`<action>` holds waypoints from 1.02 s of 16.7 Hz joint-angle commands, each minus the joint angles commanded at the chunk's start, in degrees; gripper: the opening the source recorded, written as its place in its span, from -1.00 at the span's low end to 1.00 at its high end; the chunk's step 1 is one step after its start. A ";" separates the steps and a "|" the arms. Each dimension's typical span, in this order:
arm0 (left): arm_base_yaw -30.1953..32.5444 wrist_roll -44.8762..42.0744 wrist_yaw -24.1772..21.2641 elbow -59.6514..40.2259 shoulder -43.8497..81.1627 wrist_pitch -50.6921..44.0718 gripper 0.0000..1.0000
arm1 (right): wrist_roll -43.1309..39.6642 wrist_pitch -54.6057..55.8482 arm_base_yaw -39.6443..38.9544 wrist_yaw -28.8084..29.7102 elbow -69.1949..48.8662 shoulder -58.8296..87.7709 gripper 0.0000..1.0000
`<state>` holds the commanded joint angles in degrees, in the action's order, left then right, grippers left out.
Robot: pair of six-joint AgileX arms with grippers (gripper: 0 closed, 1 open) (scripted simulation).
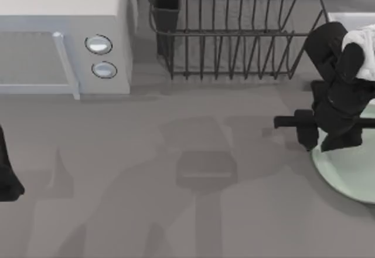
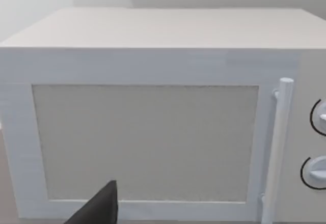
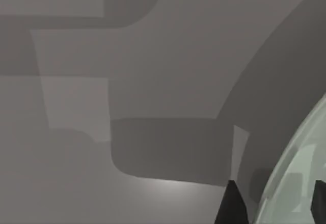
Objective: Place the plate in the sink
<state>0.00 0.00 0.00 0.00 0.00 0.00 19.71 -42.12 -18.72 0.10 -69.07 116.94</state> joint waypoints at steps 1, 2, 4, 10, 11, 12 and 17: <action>0.00 0.00 0.00 0.00 0.00 0.00 1.00 | 0.00 0.00 0.00 0.00 0.00 0.00 -1.00; 0.00 0.00 0.00 0.00 0.00 0.00 1.00 | 0.09 0.13 0.49 0.07 -1.43 -3.58 -1.00; 0.00 0.00 0.00 0.00 0.00 0.00 1.00 | 0.10 -0.64 0.48 0.07 -2.21 -3.44 -1.00; 0.00 0.00 0.00 0.00 0.00 0.00 1.00 | 0.18 -17.39 0.42 0.06 -19.09 -1.83 -1.00; 0.00 0.00 0.00 0.00 0.00 0.00 1.00 | 0.17 -22.18 0.43 0.06 -23.95 -1.61 -1.00; 0.00 0.00 0.00 0.00 0.00 0.00 1.00 | 0.14 -27.35 0.46 0.06 -29.25 -1.48 -1.00; 0.00 0.00 0.00 0.00 0.00 0.00 1.00 | -0.20 -50.32 0.80 0.04 -52.43 -2.04 -1.00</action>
<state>0.00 0.00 0.00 0.00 0.00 0.00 19.51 -92.44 -17.92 0.14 -121.50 114.90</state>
